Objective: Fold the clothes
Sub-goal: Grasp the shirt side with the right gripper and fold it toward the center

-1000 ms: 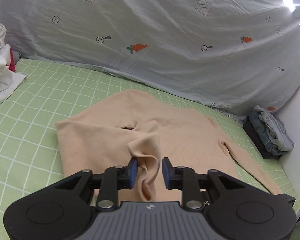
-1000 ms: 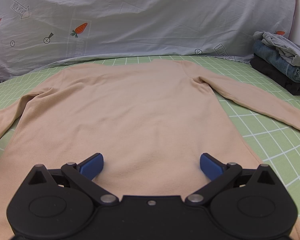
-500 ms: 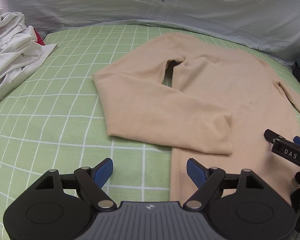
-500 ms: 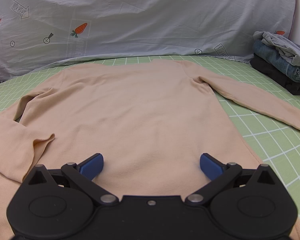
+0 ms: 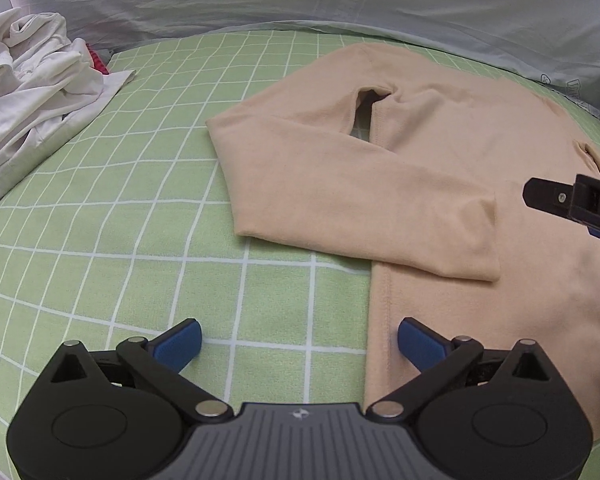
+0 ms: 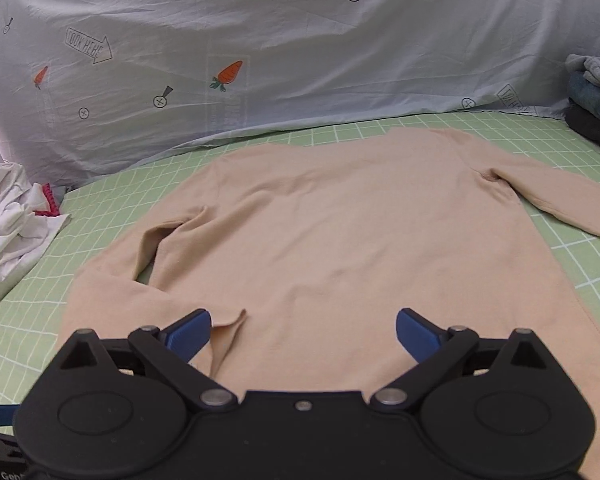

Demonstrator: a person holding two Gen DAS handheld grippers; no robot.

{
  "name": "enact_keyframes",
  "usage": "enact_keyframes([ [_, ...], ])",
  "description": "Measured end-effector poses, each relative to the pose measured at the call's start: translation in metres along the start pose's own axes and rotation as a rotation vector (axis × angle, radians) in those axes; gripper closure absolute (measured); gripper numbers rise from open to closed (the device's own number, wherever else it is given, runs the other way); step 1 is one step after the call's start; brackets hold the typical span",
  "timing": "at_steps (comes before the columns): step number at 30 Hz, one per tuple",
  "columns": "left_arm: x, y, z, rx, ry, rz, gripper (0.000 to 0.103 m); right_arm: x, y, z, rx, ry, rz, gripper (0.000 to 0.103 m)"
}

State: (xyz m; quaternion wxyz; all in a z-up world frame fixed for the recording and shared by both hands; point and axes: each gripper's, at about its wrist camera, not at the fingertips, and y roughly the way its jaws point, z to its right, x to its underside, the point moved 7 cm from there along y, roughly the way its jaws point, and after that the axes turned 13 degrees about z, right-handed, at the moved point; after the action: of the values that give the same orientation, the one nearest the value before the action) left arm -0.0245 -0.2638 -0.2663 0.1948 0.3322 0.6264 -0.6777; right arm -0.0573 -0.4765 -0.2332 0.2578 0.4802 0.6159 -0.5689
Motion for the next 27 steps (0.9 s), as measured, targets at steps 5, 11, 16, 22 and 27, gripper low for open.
enact_keyframes([
  [5,0.000,0.001,0.000,-0.001,0.001,-0.009,0.000,0.008,0.017,-0.019,-0.109,0.041,-0.076,0.044],
  [11,0.000,0.003,-0.001,-0.002,-0.002,-0.033,0.000,0.015,0.028,-0.026,-0.164,0.075,-0.125,0.075],
  [16,0.000,0.005,-0.001,-0.018,-0.017,-0.060,0.000,0.009,0.025,-0.022,-0.206,0.041,-0.129,0.101],
  [22,-0.001,0.008,-0.002,-0.050,-0.053,-0.113,0.000,-0.023,0.017,0.011,-0.193,0.080,-0.059,0.101],
  [27,-0.011,0.006,0.002,-0.136,-0.073,-0.151,0.000,-0.054,0.006,0.062,-0.136,0.105,0.010,0.101],
])
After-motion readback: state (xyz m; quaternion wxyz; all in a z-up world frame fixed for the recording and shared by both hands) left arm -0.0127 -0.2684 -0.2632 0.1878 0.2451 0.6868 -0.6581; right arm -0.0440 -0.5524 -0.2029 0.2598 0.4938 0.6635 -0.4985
